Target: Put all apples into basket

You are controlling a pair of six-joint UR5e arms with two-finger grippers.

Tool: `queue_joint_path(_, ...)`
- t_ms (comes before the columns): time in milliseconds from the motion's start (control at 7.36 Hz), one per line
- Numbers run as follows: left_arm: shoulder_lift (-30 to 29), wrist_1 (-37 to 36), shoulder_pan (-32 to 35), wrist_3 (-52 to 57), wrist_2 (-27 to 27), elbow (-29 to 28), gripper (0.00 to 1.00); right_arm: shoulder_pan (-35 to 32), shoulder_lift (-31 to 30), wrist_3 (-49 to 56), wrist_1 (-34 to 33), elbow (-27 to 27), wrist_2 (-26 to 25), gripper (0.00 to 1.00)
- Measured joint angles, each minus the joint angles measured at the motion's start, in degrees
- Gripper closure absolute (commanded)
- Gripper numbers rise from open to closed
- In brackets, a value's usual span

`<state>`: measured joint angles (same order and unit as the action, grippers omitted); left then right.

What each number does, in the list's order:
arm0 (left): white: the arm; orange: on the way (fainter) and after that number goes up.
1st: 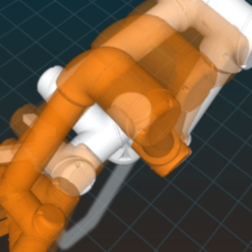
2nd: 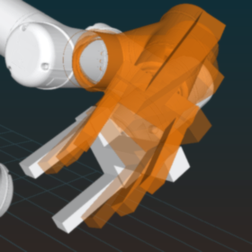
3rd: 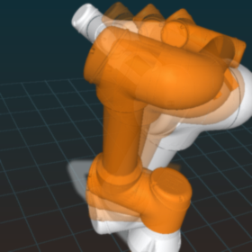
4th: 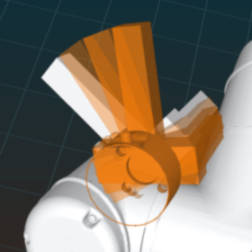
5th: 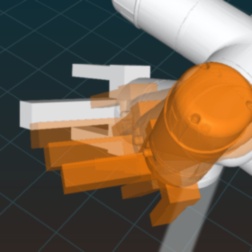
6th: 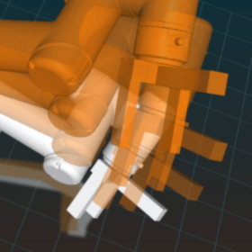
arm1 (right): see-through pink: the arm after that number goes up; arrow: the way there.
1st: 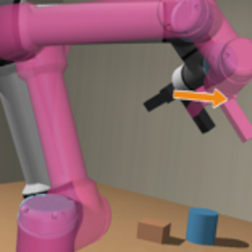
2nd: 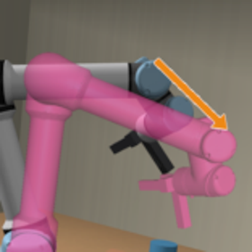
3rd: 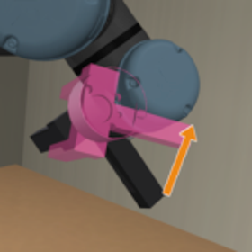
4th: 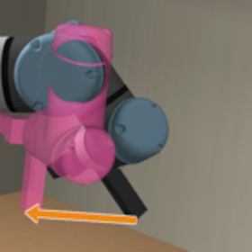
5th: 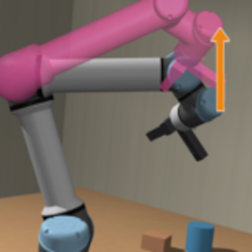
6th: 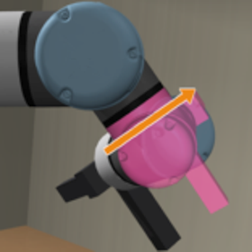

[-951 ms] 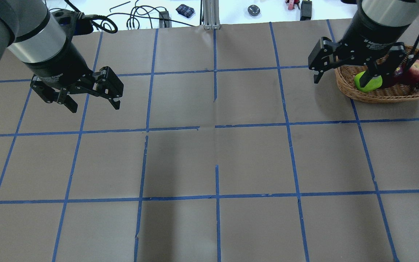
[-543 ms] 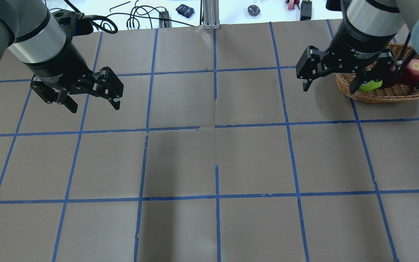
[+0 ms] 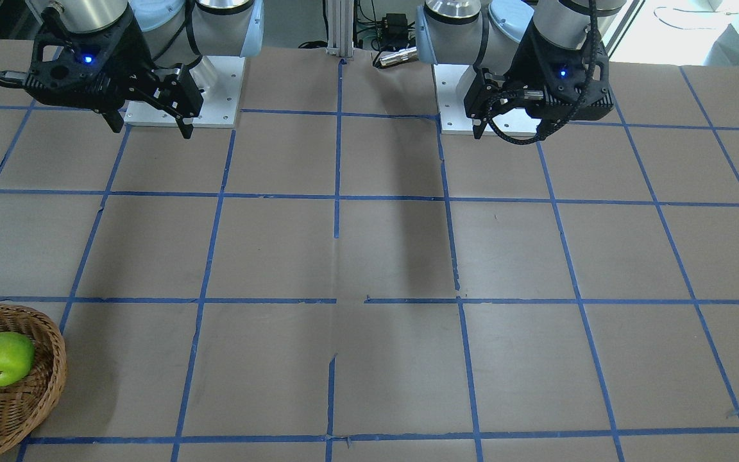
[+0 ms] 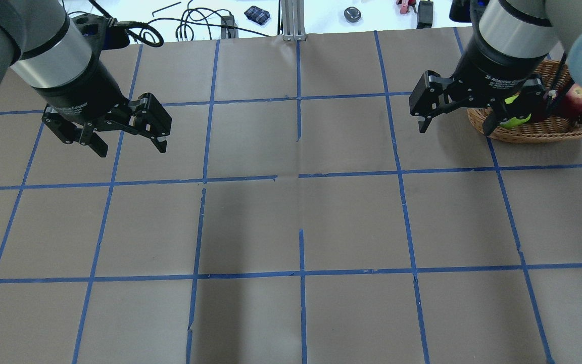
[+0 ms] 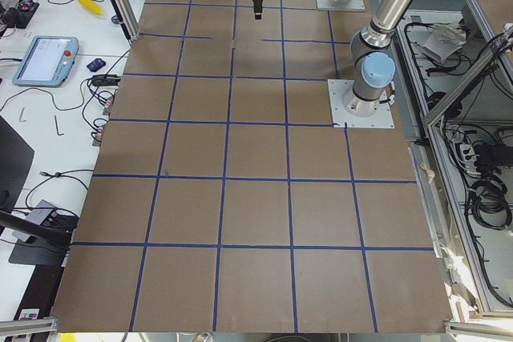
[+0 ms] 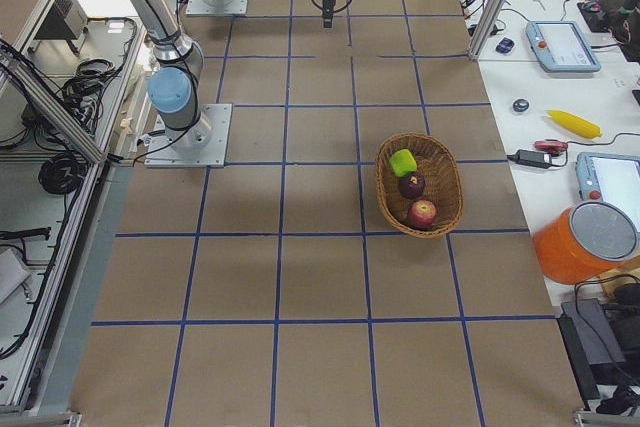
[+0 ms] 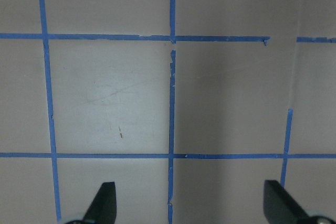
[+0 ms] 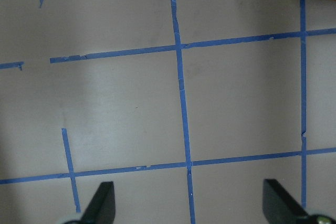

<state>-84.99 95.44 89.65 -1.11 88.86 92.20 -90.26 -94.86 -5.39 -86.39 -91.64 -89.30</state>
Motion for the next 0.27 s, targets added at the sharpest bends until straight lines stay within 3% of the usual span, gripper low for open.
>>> queue_joint_path(272,0.0,0.01,0.0,-0.03,0.0,0.03,0.0,0.0,0.02,0.31,-0.06,-0.13,-0.03,0.0)
